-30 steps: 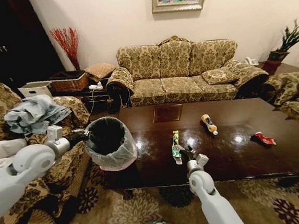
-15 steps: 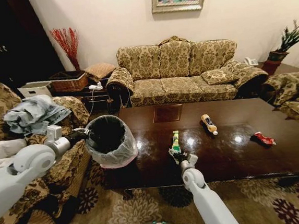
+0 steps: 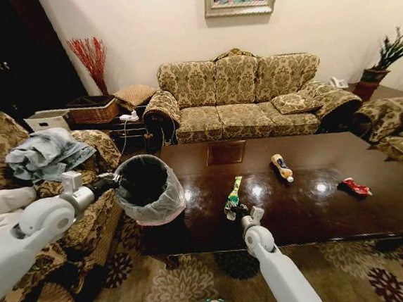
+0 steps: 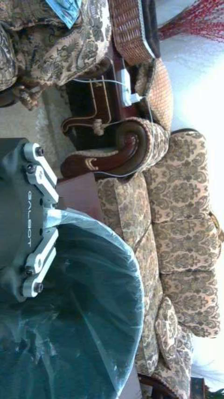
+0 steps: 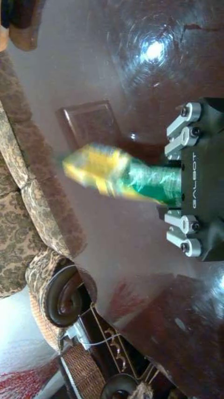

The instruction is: Move to the front of the table and place the trash on the table into the trash bin.

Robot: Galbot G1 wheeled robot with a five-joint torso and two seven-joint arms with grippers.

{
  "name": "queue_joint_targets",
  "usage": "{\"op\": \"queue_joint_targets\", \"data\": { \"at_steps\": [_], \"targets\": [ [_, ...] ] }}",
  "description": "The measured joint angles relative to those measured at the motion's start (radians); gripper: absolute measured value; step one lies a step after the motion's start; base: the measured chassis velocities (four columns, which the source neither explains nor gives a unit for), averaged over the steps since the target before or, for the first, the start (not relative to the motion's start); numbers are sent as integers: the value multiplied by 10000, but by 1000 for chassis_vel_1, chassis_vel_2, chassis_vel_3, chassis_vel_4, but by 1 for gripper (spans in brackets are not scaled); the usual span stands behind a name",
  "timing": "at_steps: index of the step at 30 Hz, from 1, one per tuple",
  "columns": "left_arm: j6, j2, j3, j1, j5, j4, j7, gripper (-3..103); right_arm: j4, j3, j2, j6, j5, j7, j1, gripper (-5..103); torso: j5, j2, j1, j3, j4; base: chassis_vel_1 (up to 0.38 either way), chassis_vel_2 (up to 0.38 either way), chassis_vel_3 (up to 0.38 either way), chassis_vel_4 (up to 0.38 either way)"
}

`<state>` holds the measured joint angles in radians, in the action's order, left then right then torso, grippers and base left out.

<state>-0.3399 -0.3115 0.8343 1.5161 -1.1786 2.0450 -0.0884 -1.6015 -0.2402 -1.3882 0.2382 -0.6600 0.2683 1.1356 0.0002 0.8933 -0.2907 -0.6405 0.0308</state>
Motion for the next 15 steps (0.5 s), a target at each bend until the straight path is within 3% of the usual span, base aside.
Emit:
{"op": "queue_joint_targets", "data": {
  "at_steps": [5, 7, 8, 15],
  "targets": [
    [4, 28, -3, -36, 4, 75, -5, 2, -450, -141, 110, -58, -50, -56, 204, 24, -2, 0, 0, 0, -2, 0, 0, 0, 0],
    [5, 26, -6, -38, 4, 80, -7, 2, -493, -178, 131, -74, -52, -90, 234, 24, -2, 0, 0, 0, -1, 0, 0, 0, 0],
    [7, 4, -17, -39, 6, 95, -9, 2, -591, -281, 194, -107, -65, -174, 305, 16, -2, 0, 0, 0, -1, 0, 0, 0, 0],
    [13, -53, -28, -24, 49, 123, -13, 2, -815, -483, 383, -116, -164, -279, 464, 5, -2, 0, 0, 0, -1, 0, 0, 0, 0]
  ]
}}
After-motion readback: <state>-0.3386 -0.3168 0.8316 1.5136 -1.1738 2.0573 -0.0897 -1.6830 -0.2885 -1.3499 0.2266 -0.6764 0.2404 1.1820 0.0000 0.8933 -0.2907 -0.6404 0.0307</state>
